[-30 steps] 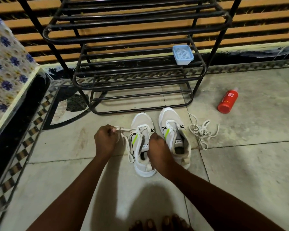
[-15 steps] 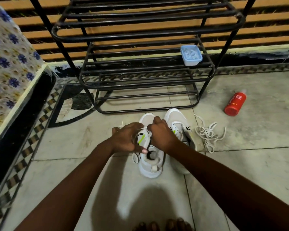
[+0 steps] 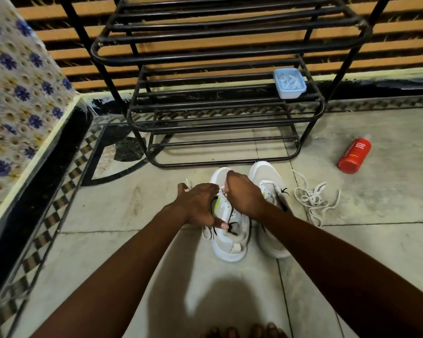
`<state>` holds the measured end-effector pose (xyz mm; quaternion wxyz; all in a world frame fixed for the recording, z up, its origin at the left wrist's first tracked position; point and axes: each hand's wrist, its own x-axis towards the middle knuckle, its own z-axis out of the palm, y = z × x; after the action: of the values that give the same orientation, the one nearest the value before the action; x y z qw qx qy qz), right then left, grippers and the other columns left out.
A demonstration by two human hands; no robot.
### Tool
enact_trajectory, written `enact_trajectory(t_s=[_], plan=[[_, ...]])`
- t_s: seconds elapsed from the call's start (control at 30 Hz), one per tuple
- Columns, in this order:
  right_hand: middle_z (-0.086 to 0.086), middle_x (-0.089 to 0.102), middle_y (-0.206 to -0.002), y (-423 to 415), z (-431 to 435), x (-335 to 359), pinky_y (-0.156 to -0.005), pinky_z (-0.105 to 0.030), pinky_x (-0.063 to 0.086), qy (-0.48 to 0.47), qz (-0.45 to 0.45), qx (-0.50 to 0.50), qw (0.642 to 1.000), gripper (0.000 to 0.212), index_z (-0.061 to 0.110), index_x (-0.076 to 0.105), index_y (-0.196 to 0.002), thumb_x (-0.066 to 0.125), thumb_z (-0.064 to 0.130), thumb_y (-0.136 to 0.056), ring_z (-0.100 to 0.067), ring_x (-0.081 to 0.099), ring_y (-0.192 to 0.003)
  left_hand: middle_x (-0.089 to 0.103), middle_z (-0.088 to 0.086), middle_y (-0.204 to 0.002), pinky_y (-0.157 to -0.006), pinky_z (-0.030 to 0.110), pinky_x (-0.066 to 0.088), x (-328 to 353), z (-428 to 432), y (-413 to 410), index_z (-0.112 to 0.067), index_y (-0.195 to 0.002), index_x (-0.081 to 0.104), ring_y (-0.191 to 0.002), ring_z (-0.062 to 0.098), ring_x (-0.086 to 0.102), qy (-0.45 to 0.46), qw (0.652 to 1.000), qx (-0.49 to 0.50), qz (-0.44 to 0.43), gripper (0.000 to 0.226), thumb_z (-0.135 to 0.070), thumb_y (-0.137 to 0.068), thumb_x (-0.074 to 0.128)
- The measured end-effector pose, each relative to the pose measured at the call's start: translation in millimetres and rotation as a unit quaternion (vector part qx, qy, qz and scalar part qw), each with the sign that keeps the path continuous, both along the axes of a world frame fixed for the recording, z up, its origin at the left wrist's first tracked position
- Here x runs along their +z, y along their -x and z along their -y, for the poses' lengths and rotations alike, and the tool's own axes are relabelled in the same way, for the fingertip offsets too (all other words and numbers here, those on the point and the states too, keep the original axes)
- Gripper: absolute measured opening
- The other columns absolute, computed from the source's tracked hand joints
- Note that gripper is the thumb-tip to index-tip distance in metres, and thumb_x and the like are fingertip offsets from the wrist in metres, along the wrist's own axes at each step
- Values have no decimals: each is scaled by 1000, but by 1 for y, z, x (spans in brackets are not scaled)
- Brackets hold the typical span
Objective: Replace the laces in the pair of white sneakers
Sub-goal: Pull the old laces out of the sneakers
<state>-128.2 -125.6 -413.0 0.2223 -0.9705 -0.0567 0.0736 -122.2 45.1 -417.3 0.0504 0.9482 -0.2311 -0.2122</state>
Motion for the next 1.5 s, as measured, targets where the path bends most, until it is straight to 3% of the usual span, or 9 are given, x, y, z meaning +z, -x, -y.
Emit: enact_trajectory(t_s=[0.13,0.37,0.6,0.7,0.83,0.93,1.03,1.3,1.5], plan=[[-17,63,-111,-1,8,3,-89,-46,51,-80,-23,-84,993,17,7,52,-104,45,14,-91,-39,59,-107,48,-11,-146,-94,51,20,4,4,-2,-29,-137,43,-138,15,43,-23,1000,-12,-1,114,-93,-44,58],[-9,62,-111,-12,-2,14,-71,-36,37,157,-30,60,985,44,17,49,-113,58,32,-73,-34,54,-111,49,-10,-145,-104,55,23,17,15,2,-32,-143,41,-137,18,43,-55,998,-26,-28,104,-80,-56,70],[-5,61,-111,-7,-3,-2,-71,-36,39,158,32,13,987,16,18,59,-104,58,17,-87,-30,49,-115,49,-10,-144,-106,54,21,17,22,1,-29,-138,46,-141,16,37,-78,997,-14,-23,101,-82,-55,70],[-6,69,-99,-5,4,-1,-79,-35,51,-40,1,-80,996,9,13,65,-91,59,10,-87,-27,60,-102,51,-9,-141,-107,54,21,16,25,-1,-28,-133,49,-139,16,39,-80,997,-2,-20,99,-81,-52,72],[-7,61,-59,-3,11,14,-58,-20,48,-430,-104,-213,871,22,-2,62,-68,55,-12,-87,-16,59,-59,53,-11,-133,-105,54,24,16,24,-1,-31,-123,50,-134,17,43,-76,997,0,-19,90,-80,-52,74],[-5,59,-70,-8,18,16,-65,-27,42,-153,-116,-93,977,18,1,60,-77,66,16,-84,-20,58,-71,50,-9,-142,-107,55,24,15,25,0,-29,-131,48,-137,18,40,-79,997,-2,-24,96,-79,-54,74],[-9,61,-112,-8,16,15,-84,-36,44,88,-84,14,992,28,14,58,-108,60,32,-87,-28,55,-112,44,-8,-150,-109,57,24,16,25,2,-28,-142,44,-140,18,38,-94,995,-6,-27,104,-80,-56,72],[5,59,-55,-5,31,31,-55,-24,43,-328,-151,-121,924,19,9,65,-72,60,1,-88,-3,53,-47,49,-8,-142,-107,55,34,21,29,-1,-29,-139,47,-135,21,43,-101,994,2,-38,103,-76,-54,80],[-13,59,-95,4,17,25,-77,-31,40,22,-52,42,998,9,13,53,-86,54,21,-88,-30,54,-99,48,-10,-142,-106,52,35,21,31,-1,-29,-139,48,-136,21,42,-110,993,-2,-50,100,-75,-56,79]])
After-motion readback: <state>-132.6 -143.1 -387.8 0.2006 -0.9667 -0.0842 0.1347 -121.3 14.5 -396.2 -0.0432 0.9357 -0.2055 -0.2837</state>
